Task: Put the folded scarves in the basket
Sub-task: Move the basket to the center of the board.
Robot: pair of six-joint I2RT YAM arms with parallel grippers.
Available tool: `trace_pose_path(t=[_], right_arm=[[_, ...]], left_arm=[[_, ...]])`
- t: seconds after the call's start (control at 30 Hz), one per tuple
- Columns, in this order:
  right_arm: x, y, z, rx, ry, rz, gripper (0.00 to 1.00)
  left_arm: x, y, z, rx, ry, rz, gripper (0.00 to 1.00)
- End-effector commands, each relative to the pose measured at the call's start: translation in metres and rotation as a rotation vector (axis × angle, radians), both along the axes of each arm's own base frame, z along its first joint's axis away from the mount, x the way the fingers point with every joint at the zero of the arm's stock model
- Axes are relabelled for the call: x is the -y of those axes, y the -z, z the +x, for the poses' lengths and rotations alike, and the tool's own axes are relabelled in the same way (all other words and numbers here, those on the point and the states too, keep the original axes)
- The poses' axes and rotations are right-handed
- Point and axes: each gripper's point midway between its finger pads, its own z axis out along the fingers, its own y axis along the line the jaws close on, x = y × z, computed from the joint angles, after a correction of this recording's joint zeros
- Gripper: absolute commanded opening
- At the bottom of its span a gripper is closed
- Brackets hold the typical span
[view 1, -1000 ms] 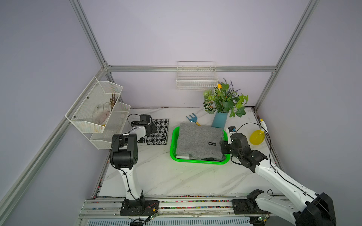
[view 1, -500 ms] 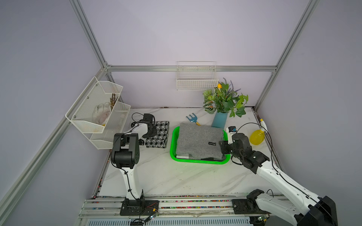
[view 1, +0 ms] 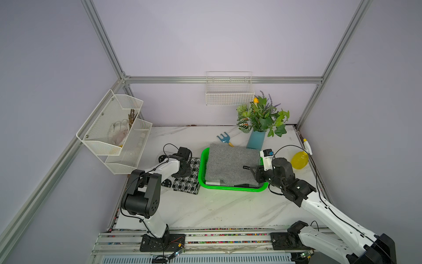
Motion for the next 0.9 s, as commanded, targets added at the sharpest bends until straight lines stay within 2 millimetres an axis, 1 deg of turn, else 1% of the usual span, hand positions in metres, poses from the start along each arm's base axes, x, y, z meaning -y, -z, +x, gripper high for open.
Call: trace_pose_path(t=[0.0,0.07,0.13,0.2,0.27,0.3,0.33,0.4,0.47,0.57,0.6,0.67,0.73,0.87], right_arm=[[-0.042,-0.009,-0.032,0.003,-0.198,0.089,0.38],[-0.058,-0.003,-0.048,-0.009,-0.256,0.104,0.38],[-0.076,0.006,-0.069,-0.04,-0.329,0.13,0.38],[-0.094,0.017,-0.085,-0.081,-0.374,0.2,0.38],[-0.106,0.029,-0.093,-0.107,-0.39,0.245,0.38],[-0.112,0.036,-0.095,-0.116,-0.389,0.24,0.39],[-0.118,0.047,-0.096,-0.13,-0.392,0.207,0.4],[-0.129,0.066,-0.1,-0.168,-0.402,0.142,0.43],[-0.141,0.075,-0.103,-0.185,-0.418,0.131,0.45],[-0.149,0.09,-0.098,-0.199,-0.396,0.101,0.48],[-0.148,0.095,-0.093,-0.195,-0.373,0.08,0.48],[-0.144,0.099,-0.08,-0.17,-0.314,0.043,0.49],[-0.135,0.102,-0.065,-0.149,-0.222,-0.016,0.49],[-0.108,0.112,-0.037,-0.09,-0.039,-0.165,0.48]], left_arm=[[-0.004,0.012,-0.048,-0.135,-0.031,0.017,0.2],[0.002,0.011,-0.052,-0.131,-0.012,0.017,0.19],[0.007,0.01,-0.058,-0.128,-0.001,0.026,0.19],[0.015,0.009,-0.065,-0.118,0.016,0.028,0.17],[0.021,0.009,-0.072,-0.111,0.031,0.031,0.18],[0.021,0.008,-0.076,-0.101,0.034,0.053,0.17],[0.02,0.006,-0.08,-0.086,0.027,0.073,0.18],[0.025,0.003,-0.083,-0.056,0.041,0.057,0.18],[0.026,-0.003,-0.082,-0.031,0.043,0.059,0.17],[0.023,-0.012,-0.081,-0.007,0.039,0.074,0.18],[0.02,-0.022,-0.08,0.035,0.031,0.078,0.18],[0.015,-0.028,-0.076,0.076,0.011,0.097,0.19],[0.014,-0.032,-0.071,0.125,0.006,0.094,0.19],[0.012,-0.04,-0.069,0.173,-0.01,0.083,0.19]])
